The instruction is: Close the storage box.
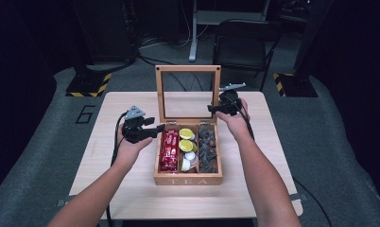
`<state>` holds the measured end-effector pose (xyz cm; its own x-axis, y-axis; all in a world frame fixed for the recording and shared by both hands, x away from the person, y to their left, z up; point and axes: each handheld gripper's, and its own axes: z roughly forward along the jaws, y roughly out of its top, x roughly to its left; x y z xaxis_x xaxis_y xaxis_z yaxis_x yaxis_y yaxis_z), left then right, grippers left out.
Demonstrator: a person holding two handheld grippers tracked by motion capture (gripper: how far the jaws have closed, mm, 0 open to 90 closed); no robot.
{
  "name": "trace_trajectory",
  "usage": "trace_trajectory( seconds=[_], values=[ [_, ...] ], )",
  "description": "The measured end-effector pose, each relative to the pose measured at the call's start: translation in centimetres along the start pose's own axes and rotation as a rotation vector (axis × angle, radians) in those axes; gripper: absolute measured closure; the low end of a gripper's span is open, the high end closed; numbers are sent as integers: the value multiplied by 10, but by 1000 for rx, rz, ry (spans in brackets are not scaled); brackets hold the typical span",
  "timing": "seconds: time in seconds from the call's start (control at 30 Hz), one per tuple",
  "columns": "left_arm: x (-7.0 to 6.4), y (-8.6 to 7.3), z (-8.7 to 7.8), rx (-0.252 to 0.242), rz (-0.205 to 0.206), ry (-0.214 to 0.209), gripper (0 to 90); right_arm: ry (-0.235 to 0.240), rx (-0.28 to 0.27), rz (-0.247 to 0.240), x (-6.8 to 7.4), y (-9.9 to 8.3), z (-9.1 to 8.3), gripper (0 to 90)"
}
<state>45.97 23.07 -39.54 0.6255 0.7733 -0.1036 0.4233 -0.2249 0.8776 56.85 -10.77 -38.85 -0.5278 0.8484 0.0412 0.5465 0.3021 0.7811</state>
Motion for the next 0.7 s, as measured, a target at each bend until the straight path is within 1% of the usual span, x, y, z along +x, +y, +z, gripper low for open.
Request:
trace_trajectory(
  seconds=[0.03,0.07,0.17,0.27,0.3,0.33,0.37,0.43,0.57,0.7],
  values=[
    [1,0,-1,0,1,2,410,1,4,7,0,0,1,357],
    [1,-1,-1,0,-2,5,411,3,2,4,0,0,2,357],
    [2,-1,-2,4,-10,6,411,30,0,11,-2,0,5,357],
    [2,-2,-3,3,-5,6,411,35,-3,24,-2,0,7,357],
    [2,-2,-3,5,-8,3,410,31,-3,19,-2,0,8,356],
    [2,-2,-4,6,-9,5,411,31,8,27,-1,1,8,354],
    [3,-3,-4,5,-10,8,411,29,3,15,-1,2,9,353],
    [4,-3,-4,6,-12,11,411,24,10,15,0,4,9,351],
    [3,-4,-4,11,-10,12,411,-4,14,12,4,5,11,354],
    [4,-4,-4,7,-8,12,411,-9,12,16,2,5,10,420]
  ],
)
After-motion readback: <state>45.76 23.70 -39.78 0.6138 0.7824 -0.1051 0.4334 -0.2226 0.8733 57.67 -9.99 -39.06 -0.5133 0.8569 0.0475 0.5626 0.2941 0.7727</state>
